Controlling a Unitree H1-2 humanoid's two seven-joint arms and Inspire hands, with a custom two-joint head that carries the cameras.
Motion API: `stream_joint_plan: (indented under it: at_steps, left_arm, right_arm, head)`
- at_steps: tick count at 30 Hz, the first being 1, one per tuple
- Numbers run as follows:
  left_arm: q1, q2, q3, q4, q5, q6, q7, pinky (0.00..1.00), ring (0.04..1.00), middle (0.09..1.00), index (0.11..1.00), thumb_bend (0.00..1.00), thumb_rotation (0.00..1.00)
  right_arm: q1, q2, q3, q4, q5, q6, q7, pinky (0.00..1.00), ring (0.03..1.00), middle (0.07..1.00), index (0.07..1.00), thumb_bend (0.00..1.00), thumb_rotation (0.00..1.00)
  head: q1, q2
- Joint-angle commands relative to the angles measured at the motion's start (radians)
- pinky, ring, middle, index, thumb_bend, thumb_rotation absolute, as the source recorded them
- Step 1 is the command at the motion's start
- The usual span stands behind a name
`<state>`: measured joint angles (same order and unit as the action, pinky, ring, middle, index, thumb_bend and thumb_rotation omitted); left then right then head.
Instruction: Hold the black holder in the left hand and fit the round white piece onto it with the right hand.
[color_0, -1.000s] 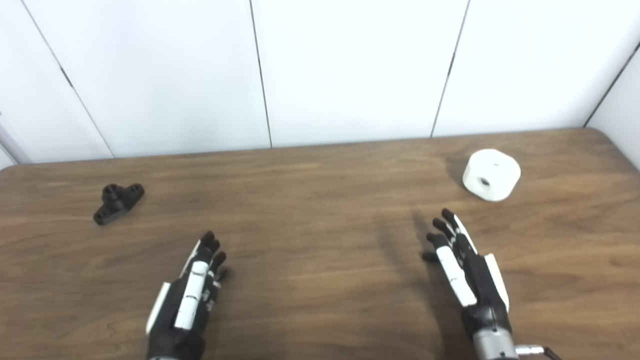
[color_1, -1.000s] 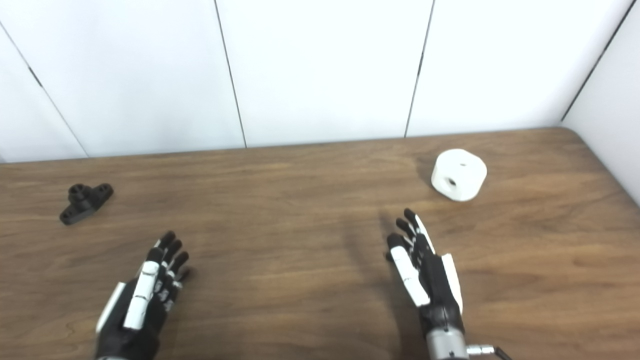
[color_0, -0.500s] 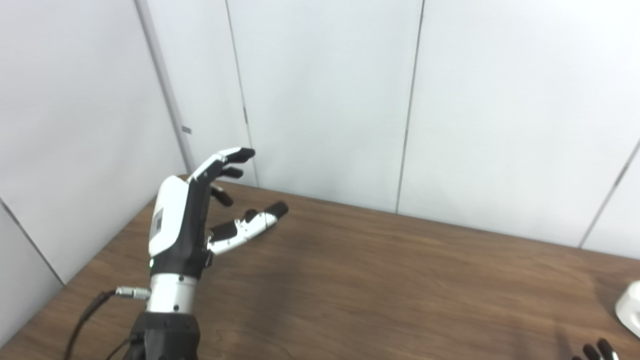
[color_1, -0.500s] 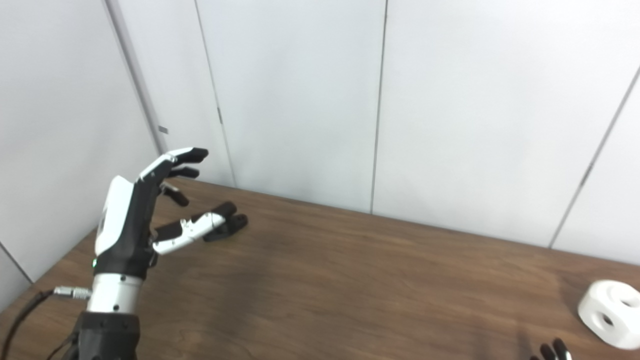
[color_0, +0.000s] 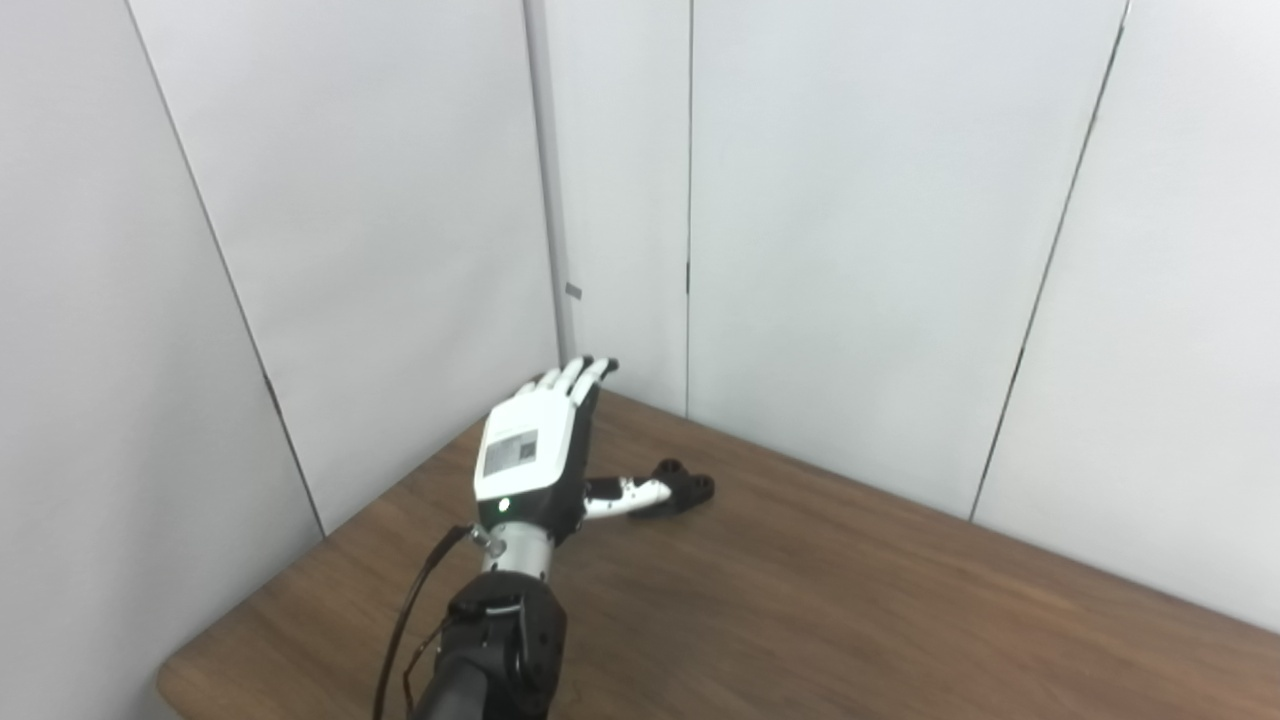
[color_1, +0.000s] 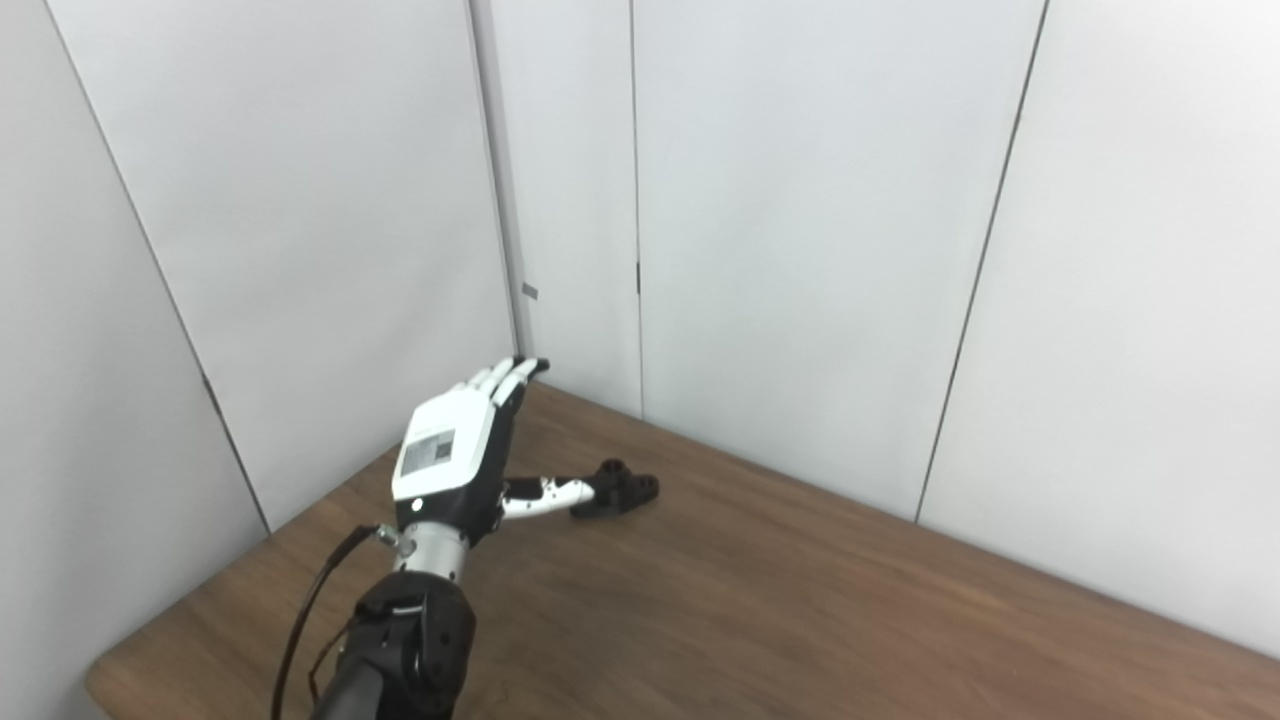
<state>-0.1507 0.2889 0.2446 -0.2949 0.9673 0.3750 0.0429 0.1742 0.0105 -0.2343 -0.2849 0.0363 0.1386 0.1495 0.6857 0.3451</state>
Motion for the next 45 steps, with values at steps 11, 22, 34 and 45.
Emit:
stream_joint_plan:
  at_steps: [11, 22, 34, 45]
  left_arm:
    - [-0.083, 0.096, -0.085, 0.268, -0.045, 0.084, 0.022, 0.97, 0.927, 0.965, 0.940, 1.00, 0.60]
    - [-0.131, 0.105, -0.121, 0.428, -0.038, 0.095, -0.052, 1.00, 0.969, 0.999, 0.969, 1.00, 0.60]
    - [-0.181, 0.118, -0.187, 0.560, -0.091, 0.083, 0.008, 1.00, 0.979, 1.000, 0.948, 1.00, 0.59]
    - [-0.220, 0.122, -0.227, 0.639, -0.184, 0.021, 0.101, 1.00, 0.938, 0.966, 0.879, 0.98, 0.47]
  right_arm:
    - [0.072, -0.084, -0.001, 0.029, 0.029, -0.013, -0.019, 1.00, 0.986, 1.000, 1.000, 0.33, 0.86]
    - [0.111, -0.075, 0.007, -0.007, 0.047, -0.016, -0.018, 1.00, 0.997, 1.000, 1.000, 0.29, 0.84]
    - [0.181, -0.066, 0.011, -0.041, 0.048, -0.052, -0.021, 0.97, 0.996, 1.000, 1.000, 0.27, 0.82]
    - [0.253, -0.048, 0.024, -0.117, 0.037, -0.027, -0.019, 0.95, 0.994, 1.000, 1.000, 0.30, 0.84]
  head:
    - [-0.030, 0.012]
    - [-0.078, 0.015]
    - [-0.126, 0.031]
    - [-0.181, 0.044]
